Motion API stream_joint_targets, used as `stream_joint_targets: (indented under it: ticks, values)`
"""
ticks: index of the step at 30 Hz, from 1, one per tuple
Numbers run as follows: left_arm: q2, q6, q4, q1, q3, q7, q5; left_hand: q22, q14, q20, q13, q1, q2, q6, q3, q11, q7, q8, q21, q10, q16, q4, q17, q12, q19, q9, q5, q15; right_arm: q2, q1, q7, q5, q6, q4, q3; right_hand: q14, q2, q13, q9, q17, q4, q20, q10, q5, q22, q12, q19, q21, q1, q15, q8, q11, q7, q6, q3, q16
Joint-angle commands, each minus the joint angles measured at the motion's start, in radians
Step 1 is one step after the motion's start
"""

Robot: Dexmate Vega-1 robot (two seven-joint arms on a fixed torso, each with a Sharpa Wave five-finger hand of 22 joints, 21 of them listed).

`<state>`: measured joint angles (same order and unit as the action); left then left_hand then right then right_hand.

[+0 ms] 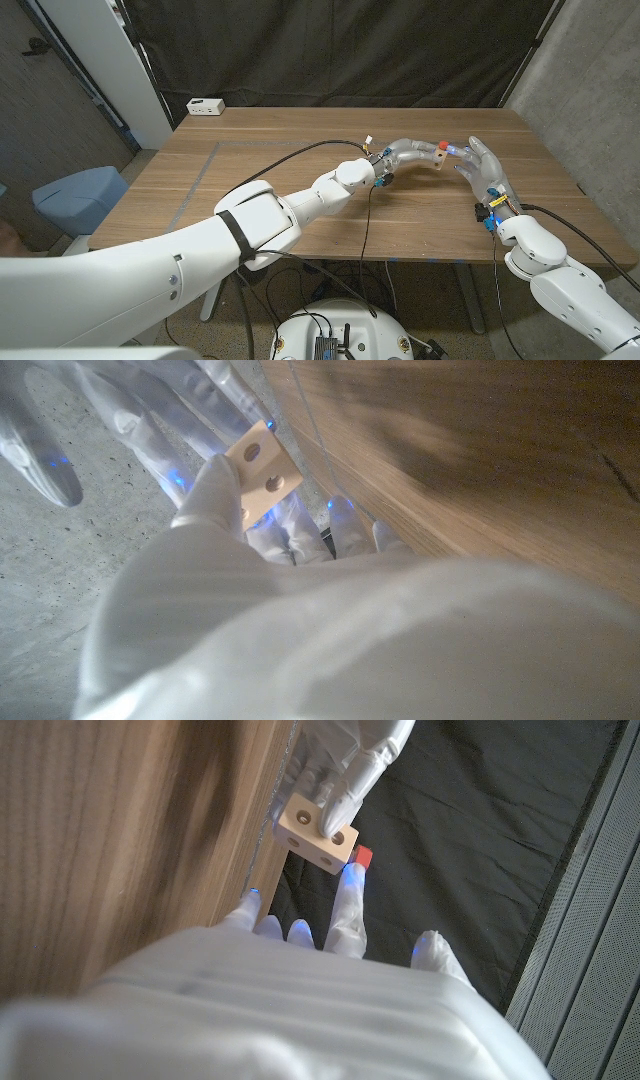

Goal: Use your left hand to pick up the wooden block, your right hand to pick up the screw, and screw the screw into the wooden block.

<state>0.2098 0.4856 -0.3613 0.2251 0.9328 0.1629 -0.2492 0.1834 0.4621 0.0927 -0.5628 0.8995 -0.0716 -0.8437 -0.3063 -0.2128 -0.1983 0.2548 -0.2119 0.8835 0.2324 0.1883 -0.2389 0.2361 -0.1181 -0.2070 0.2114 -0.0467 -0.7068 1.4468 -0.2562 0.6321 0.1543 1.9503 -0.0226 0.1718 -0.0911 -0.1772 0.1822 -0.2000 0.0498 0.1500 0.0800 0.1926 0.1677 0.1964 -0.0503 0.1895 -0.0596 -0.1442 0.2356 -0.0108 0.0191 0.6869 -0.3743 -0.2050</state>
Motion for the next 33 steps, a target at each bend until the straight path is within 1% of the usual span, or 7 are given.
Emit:
stream_joint_targets:
  ticks: [1, 7, 10, 18, 25, 28, 33]
  values:
    - [0.000, -0.003, 0.001, -0.002, 0.003, -0.003, -0.001, 0.003, 0.007, -0.007, -0.005, -0.018, -0.036, -0.070, -0.043, -0.002, 0.027, 0.015, 0.000, 0.008, 0.000, -0.038, -0.002, 0.012, -0.006, -0.003, 0.006, -0.092, 0.003, 0.007, -0.003, -0.006, 0.002, 0.004, 0.003, 0.022, -0.002, -0.003, 0.002, 0.000, -0.001, 0.006, -0.011, 0.006, 0.003, 0.008, -0.006, 0.005, -0.005, 0.003, 0.006, 0.002, -0.006, 0.020, -0.006, -0.006]
    - [-0.001, 0.002, 0.001, -0.001, 0.004, -0.001, 0.000, 0.003, 0.007, -0.007, -0.005, -0.018, -0.035, -0.071, -0.042, -0.002, 0.028, 0.015, 0.000, 0.008, 0.000, -0.038, -0.003, 0.011, -0.006, -0.003, 0.006, -0.091, 0.006, 0.009, -0.005, -0.008, 0.005, 0.004, 0.004, 0.020, -0.002, -0.003, 0.002, 0.001, 0.000, 0.006, -0.016, 0.006, 0.003, 0.007, -0.007, 0.005, -0.006, 0.005, 0.011, 0.002, -0.014, 0.048, -0.007, -0.005]
    - [-0.001, 0.006, 0.000, 0.000, 0.003, -0.001, 0.000, 0.003, 0.006, -0.007, -0.005, -0.017, -0.036, -0.071, -0.043, -0.002, 0.026, 0.015, 0.000, 0.008, 0.000, -0.038, -0.003, 0.011, -0.006, -0.003, 0.006, -0.093, 0.007, 0.011, -0.010, -0.010, 0.003, 0.007, 0.005, 0.019, -0.002, -0.002, 0.003, 0.001, 0.000, 0.007, -0.023, 0.006, 0.003, 0.008, -0.008, 0.005, -0.006, 0.005, 0.012, 0.007, -0.016, 0.057, -0.007, -0.005]
    - [-0.003, 0.018, 0.000, 0.003, 0.001, 0.001, 0.001, 0.003, 0.006, -0.007, -0.005, -0.018, -0.035, -0.071, -0.042, -0.002, 0.026, 0.015, 0.000, 0.007, 0.000, -0.038, -0.003, 0.011, -0.006, -0.003, 0.006, -0.094, 0.012, 0.021, -0.031, -0.022, -0.001, 0.016, 0.012, 0.012, -0.003, -0.002, 0.003, 0.002, 0.001, 0.005, -0.030, 0.006, 0.003, 0.009, -0.012, 0.005, -0.008, 0.008, 0.010, 0.005, -0.017, 0.062, -0.009, -0.007]
    - [-0.004, 0.028, 0.000, 0.006, -0.001, 0.003, 0.002, 0.003, 0.007, -0.008, -0.005, -0.016, -0.034, -0.071, -0.043, -0.002, 0.026, 0.015, 0.000, 0.008, 0.000, -0.036, -0.002, 0.012, -0.006, -0.003, 0.006, -0.093, 0.015, 0.025, -0.041, -0.031, -0.004, 0.023, 0.018, 0.008, -0.001, -0.003, 0.004, 0.003, 0.005, 0.001, -0.024, 0.005, 0.003, 0.001, -0.017, 0.006, -0.010, 0.007, -0.025, -0.011, 0.001, 0.000, -0.009, -0.006]
    - [-0.004, 0.033, 0.000, 0.006, -0.001, 0.004, 0.003, 0.003, 0.007, -0.007, -0.005, -0.017, -0.034, -0.070, -0.042, -0.002, 0.025, 0.015, 0.000, 0.008, 0.001, -0.037, -0.003, 0.012, -0.006, -0.003, 0.006, -0.093, 0.016, 0.025, -0.040, -0.033, -0.004, 0.023, 0.019, 0.008, -0.001, -0.003, 0.004, 0.002, 0.005, 0.000, -0.019, 0.005, 0.003, -0.002, -0.018, 0.006, -0.010, 0.006, -0.035, -0.014, 0.009, -0.021, -0.009, -0.005]
    - [-0.005, 0.043, -0.001, 0.008, -0.001, 0.005, 0.005, 0.003, 0.007, -0.007, -0.005, -0.017, -0.035, -0.071, -0.042, -0.002, 0.027, 0.016, 0.000, 0.008, 0.001, -0.037, -0.003, 0.011, -0.006, -0.003, 0.006, -0.092, 0.017, 0.023, -0.041, -0.037, -0.005, 0.022, 0.020, 0.009, 0.001, -0.004, 0.005, 0.003, 0.007, 0.000, -0.005, 0.004, 0.003, -0.008, -0.018, 0.004, -0.011, 0.005, -0.047, -0.018, 0.013, -0.051, -0.008, -0.003]
